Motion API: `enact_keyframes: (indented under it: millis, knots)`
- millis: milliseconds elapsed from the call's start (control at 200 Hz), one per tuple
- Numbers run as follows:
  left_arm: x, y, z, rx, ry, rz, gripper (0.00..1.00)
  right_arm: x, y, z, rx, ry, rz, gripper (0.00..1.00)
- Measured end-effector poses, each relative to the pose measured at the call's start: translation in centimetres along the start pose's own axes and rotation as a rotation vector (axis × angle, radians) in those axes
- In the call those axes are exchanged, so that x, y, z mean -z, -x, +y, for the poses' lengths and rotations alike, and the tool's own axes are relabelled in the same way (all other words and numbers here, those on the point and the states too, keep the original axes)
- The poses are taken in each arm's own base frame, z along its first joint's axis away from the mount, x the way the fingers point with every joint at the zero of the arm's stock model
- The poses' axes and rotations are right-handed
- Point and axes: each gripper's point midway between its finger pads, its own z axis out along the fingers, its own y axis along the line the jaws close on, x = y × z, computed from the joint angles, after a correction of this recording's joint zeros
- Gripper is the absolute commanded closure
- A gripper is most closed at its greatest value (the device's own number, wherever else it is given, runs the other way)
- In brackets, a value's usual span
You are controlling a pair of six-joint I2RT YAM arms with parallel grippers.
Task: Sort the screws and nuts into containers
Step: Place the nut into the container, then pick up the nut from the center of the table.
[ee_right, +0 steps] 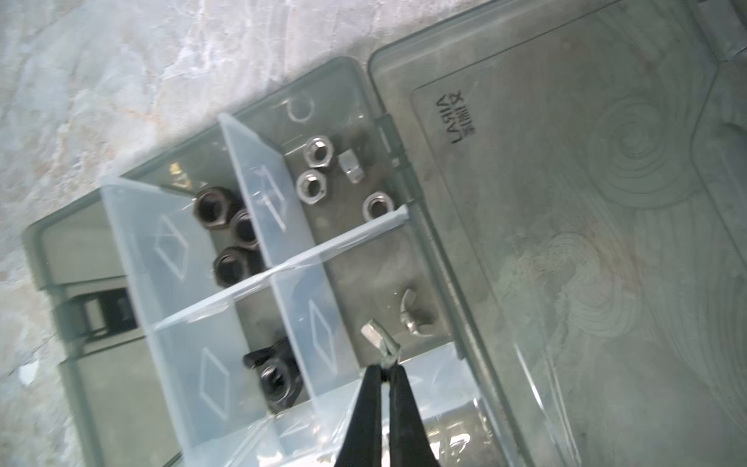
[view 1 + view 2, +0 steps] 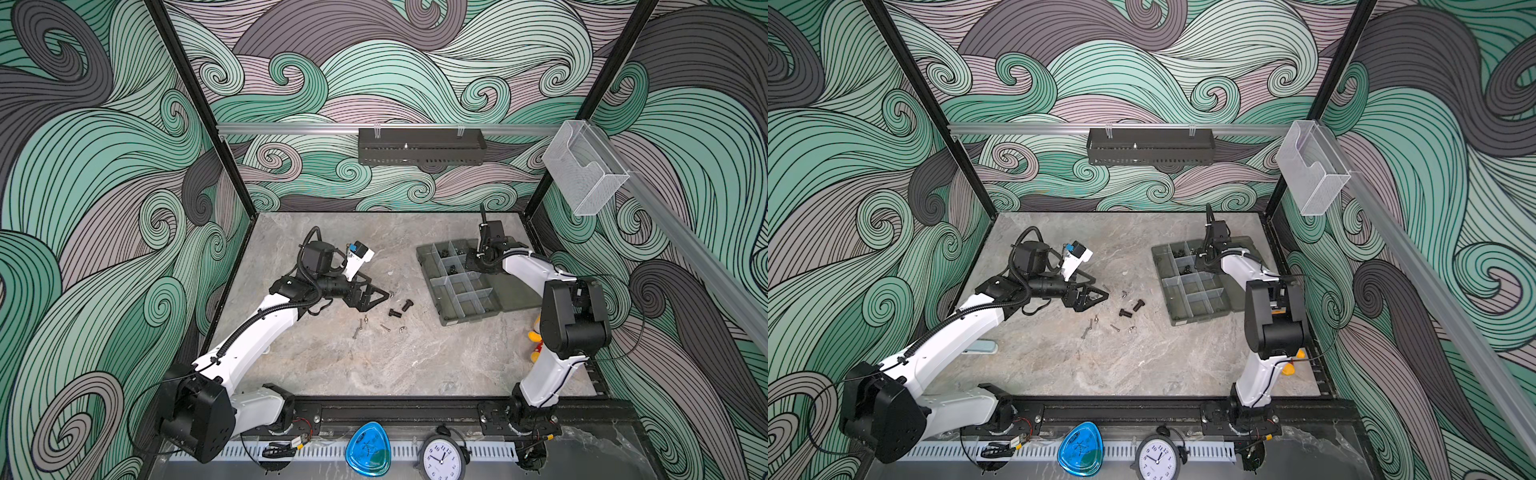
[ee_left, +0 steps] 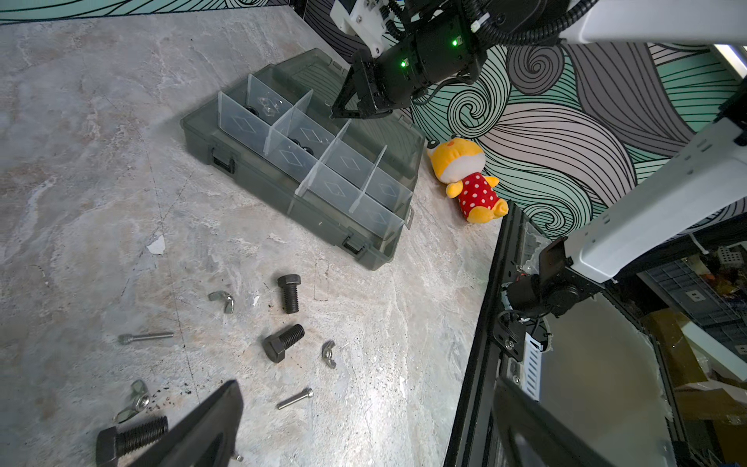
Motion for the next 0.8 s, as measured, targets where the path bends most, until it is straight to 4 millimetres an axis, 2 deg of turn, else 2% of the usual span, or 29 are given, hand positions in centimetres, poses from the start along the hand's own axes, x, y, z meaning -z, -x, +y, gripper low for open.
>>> enact_keyframes:
  millis: [190,285,420,485,585,670,735,801]
  knots:
    - [0.0,0.0,0.1,-0.015,0.003,0.002,0.01,-0.8,-0.3,-0.3,0.007,-0.005,0.017,0.74]
    - [0.0,-0.1,0.1,-0.018,0.008,0.005,0.01,-0.6,0.0,-0.1,0.007,0.005,0.003,0.74]
    - [0.1,-0.6,0.9,-0.024,0.054,0.026,0.01,0.6,-0.2,1.7,0.049,0.045,-0.021,0.72]
    - [0.2,-1.0,1.7,-0.021,0.100,0.051,0.01,1.8,-0.5,4.4,0.113,0.092,-0.048,0.68]
    - [0.4,-1.0,3.1,-0.001,0.161,0.081,0.01,3.9,-1.8,11.7,0.256,0.247,-0.081,0.65]
    - [0.6,-1.0,4.3,0.026,0.194,0.098,0.01,4.8,-4.5,17.7,0.366,0.376,-0.063,0.64]
    - [0.6,-1.1,4.8,0.040,0.208,0.107,0.01,4.3,-6.6,20.5,0.411,0.424,-0.021,0.64]
    - [0.8,-1.4,5.0,0.050,0.218,0.116,0.01,3.0,-8.4,21.9,0.424,0.433,0.031,0.63]
